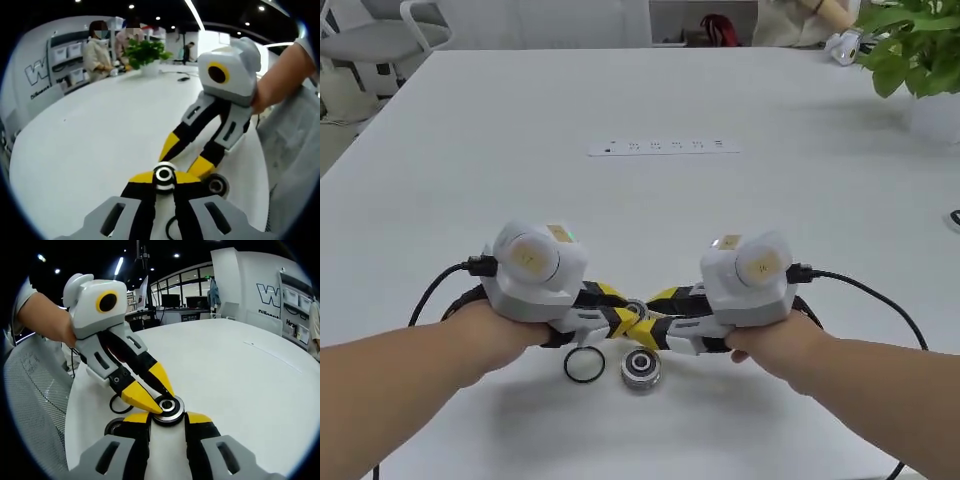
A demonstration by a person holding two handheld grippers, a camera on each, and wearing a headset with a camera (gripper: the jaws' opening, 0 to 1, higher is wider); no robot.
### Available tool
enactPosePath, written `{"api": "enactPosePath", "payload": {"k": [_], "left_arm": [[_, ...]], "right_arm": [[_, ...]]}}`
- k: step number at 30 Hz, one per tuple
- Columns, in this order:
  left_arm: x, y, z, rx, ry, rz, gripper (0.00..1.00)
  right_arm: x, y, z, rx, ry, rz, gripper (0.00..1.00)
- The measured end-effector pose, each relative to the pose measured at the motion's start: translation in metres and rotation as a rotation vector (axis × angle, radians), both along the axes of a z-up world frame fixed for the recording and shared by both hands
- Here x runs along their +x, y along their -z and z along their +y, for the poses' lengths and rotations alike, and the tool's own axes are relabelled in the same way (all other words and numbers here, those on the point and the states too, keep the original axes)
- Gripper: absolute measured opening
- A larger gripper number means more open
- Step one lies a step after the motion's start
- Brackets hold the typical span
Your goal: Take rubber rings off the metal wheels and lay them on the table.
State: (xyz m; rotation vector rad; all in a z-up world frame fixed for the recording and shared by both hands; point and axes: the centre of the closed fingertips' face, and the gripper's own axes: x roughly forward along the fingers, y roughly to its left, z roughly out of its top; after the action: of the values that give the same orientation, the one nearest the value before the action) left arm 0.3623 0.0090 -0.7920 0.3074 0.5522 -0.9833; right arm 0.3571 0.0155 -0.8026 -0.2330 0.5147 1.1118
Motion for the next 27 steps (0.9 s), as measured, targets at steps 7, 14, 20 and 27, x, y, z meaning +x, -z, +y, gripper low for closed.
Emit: {"api": "enactPosePath", "payload": {"k": [7,14,20,27], "left_arm": [[0.0002,0.0,-0.0002,-0.002,-0.001,0.007,0.13],[0.0004,0.0002,0.0001,-0.003,-0.007,0.009,0.13],[-0.0005,0.0004,0.0007,-0.002,-0.008,0.012,0.13],[-0.0015,0.0004,0.001,-0.002,-0.006,0.015,0.13]], "right_arm": [[0.0007,0.0011,-0.0002,-0.019,-0.016,-0.016,0.23],[0.0005,0.0013,-0.0002,-0.031,-0.021,-0.021,0.23],[-0.0005,0.0015,-0.0006,-0.047,-0.044,-0.022,0.22],[-0.0019,0.0014,-0.002,-0.061,-0.074,-0.02,0.21]]}}
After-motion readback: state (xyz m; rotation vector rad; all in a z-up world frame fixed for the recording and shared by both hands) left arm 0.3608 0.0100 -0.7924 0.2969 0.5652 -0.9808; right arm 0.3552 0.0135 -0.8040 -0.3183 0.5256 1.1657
